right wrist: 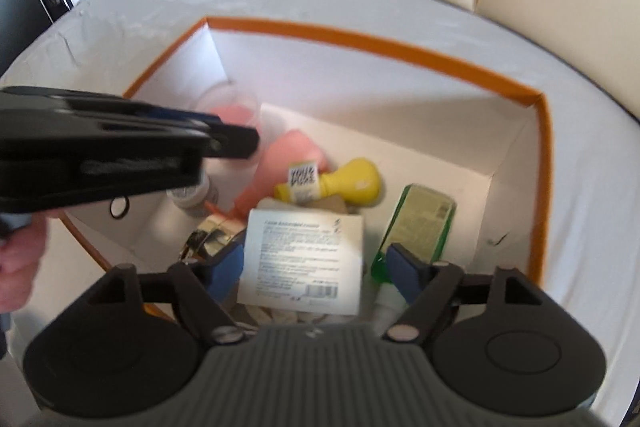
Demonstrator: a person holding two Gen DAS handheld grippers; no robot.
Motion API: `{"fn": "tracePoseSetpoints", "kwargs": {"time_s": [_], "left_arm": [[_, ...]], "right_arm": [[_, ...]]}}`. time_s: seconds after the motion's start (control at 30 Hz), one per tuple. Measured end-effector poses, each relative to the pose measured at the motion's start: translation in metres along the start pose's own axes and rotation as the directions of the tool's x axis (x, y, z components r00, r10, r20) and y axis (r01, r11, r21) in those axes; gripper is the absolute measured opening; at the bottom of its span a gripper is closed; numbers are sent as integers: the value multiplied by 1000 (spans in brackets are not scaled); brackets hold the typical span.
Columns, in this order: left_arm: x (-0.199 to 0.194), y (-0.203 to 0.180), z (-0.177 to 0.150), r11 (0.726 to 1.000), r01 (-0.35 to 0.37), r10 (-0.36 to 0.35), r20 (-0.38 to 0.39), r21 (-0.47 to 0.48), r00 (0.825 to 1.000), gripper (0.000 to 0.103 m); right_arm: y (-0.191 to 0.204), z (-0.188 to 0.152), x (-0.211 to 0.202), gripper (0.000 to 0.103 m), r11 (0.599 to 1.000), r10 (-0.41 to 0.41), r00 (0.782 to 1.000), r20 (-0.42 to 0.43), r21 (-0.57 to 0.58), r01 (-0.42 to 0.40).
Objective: Organize rigid objects
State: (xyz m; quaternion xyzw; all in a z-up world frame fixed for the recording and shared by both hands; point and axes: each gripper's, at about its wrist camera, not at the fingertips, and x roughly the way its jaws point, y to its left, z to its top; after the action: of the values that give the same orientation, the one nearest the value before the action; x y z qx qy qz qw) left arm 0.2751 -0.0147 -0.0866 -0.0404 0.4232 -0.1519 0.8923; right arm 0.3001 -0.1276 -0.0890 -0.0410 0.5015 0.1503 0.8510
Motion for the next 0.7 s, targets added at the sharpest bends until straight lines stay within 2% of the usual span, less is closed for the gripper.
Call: {"fn": "tracePoseSetpoints", "kwargs": {"time_s": [0.23,0.3,0.33,0.47,0.7], "left_arm": [[-2,6,-16,1000,0,-1,-17,-26,1000,32],[-1,7,-17,1000,0,0,-20,-28,1000,32],[0,7,-17,1000,-2,2,-21,-25,1000,32],[-2,6,-20,1000,-6,5,-14,-9,1000,32],[-4,3,-21,1000,9,-9,-13,1,1000,32]], "right_arm": [[5,4,14,77,998,19,999,-41,58,-17],[8,1,15,77,999,2,999,-48,49,0],[10,-1,15,72,999,-17,999,-50,38,19],[5,-4,8,71,997,-10,998,-57,70,14],[-12,-7,-8,71,994,-75,995,-67,71,80]]}}
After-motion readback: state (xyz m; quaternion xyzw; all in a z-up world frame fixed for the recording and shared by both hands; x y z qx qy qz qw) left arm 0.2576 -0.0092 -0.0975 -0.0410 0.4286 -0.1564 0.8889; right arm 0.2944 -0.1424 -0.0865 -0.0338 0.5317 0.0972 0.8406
